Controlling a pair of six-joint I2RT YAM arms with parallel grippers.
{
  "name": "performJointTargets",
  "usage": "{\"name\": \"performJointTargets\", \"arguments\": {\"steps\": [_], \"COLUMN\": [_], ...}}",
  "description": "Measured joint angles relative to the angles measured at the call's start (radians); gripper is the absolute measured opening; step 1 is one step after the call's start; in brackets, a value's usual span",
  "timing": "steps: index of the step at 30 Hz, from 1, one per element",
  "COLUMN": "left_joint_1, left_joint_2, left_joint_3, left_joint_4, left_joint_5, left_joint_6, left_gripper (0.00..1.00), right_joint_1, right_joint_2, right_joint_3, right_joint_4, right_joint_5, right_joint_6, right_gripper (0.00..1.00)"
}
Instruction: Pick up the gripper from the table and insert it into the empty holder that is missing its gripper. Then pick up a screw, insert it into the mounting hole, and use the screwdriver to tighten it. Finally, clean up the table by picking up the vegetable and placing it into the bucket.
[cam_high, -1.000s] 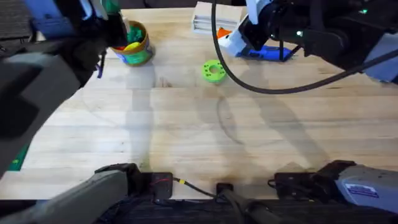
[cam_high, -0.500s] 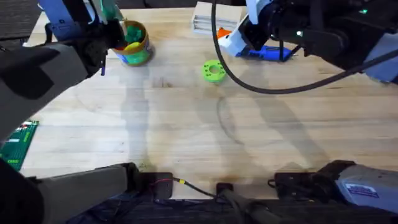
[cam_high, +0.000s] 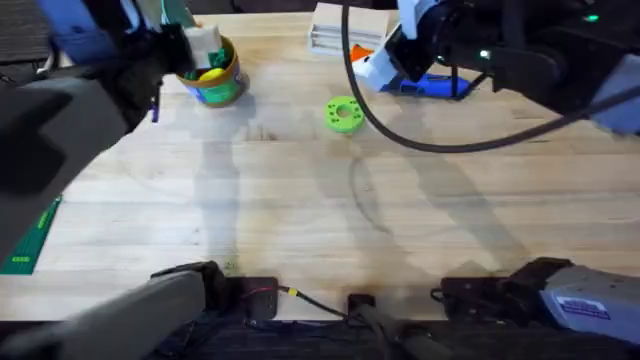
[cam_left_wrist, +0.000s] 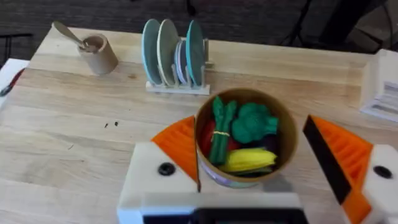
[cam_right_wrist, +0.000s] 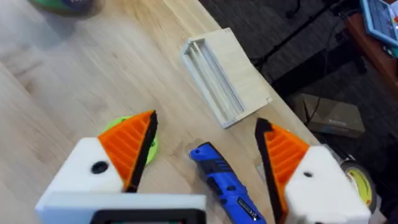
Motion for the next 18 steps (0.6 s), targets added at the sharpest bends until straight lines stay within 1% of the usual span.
{"name": "performJointTargets", "arguments": {"steps": [2, 5, 8, 9, 10, 11, 12, 15, 16, 17, 18], "left_joint_1": [-0.008, -0.051, -0.133, -0.161, -0.19, -0.218, -0.245, -0.341, -0.367, -0.393, -0.416], "left_joint_2": [-0.083, -0.224, -0.363, -0.399, -0.434, -0.467, -0.497, -0.603, -0.634, -0.668, -0.698], "left_joint_3": [0.0, 0.0, 0.0, 0.0, 0.0, 0.0, 0.0, 0.0, 0.0, 0.0, 0.0], "left_joint_4": [-0.061, -0.173, -0.308, -0.349, -0.386, -0.424, -0.458, -0.56, -0.586, -0.613, -0.634], "left_joint_5": [0.008, 0.042, 0.07, 0.074, 0.08, 0.085, 0.088, 0.093, 0.093, 0.095, 0.096], "left_joint_6": [0.001, 0.003, 0.016, 0.029, 0.043, 0.059, 0.07, 0.102, 0.108, 0.118, 0.124], "left_gripper": [0.993, 0.994, 0.984, 0.943, 0.888, 0.81, 0.703, 0.214, 0.072, 0.021, 0.027], "right_joint_1": [0.001, 0.002, 0.004, 0.004, 0.004, 0.004, 0.004, 0.004, 0.004, 0.004, 0.004], "right_joint_2": [-0.034, -0.112, -0.189, -0.211, -0.233, -0.255, -0.277, -0.355, -0.38, -0.406, -0.428], "right_joint_3": [0.0, 0.0, 0.0, 0.0, 0.0, 0.0, 0.0, 0.0, 0.0, 0.0, 0.0], "right_joint_4": [-0.026, -0.097, -0.195, -0.223, -0.251, -0.276, -0.3, -0.358, -0.375, -0.391, -0.404], "right_joint_5": [0.0, 0.0, 0.0, 0.0, 0.0, 0.0, 0.0, 0.0, 0.0, -0.001, -0.001], "right_joint_6": [0.025, 0.085, 0.122, 0.13, 0.137, 0.143, 0.15, 0.186, 0.199, 0.214, 0.224], "right_gripper": [0.994, 0.992, 0.992, 0.993, 0.993, 0.992, 0.994, 0.994, 0.992, 0.992, 0.994]}}
